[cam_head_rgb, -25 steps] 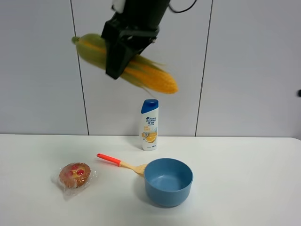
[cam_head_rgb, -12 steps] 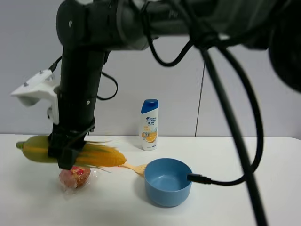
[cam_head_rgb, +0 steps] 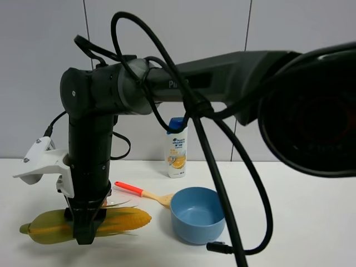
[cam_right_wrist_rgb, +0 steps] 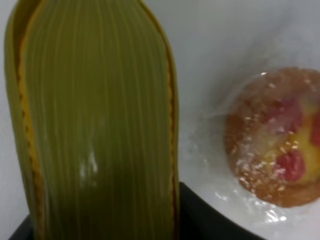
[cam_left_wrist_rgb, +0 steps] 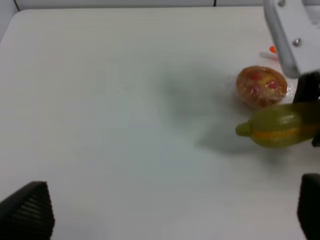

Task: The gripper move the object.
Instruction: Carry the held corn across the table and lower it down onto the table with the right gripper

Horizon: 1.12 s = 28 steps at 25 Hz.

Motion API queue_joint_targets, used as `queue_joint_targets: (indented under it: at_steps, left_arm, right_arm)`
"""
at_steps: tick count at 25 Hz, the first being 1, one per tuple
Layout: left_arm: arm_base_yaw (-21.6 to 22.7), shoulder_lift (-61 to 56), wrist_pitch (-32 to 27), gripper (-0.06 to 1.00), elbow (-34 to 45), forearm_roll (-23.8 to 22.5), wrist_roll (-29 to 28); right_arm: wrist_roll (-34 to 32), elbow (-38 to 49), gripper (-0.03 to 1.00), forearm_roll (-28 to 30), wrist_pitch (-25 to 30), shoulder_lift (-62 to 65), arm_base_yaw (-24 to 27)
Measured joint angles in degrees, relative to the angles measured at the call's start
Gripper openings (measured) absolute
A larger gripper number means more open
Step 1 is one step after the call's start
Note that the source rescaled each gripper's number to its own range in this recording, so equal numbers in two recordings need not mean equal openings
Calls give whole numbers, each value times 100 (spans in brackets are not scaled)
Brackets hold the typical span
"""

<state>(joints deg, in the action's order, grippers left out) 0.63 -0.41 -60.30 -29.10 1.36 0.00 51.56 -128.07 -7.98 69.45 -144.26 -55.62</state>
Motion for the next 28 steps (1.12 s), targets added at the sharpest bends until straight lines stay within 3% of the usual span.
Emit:
queue_joint_targets:
  at_steps: [12, 19, 28]
  left_arm:
    - [0, 0, 0, 100, 0, 6, 0]
    - [0, 0, 0, 100, 0, 6, 0]
    - [0, 0, 0, 100, 0, 6, 0]
  right_arm:
    - [-571, -4, 0, 10, -382, -320, 0]
    - [-1268, -4, 0, 330, -607, -407, 0]
    - [-1443, -4, 1, 370, -509, -407, 0]
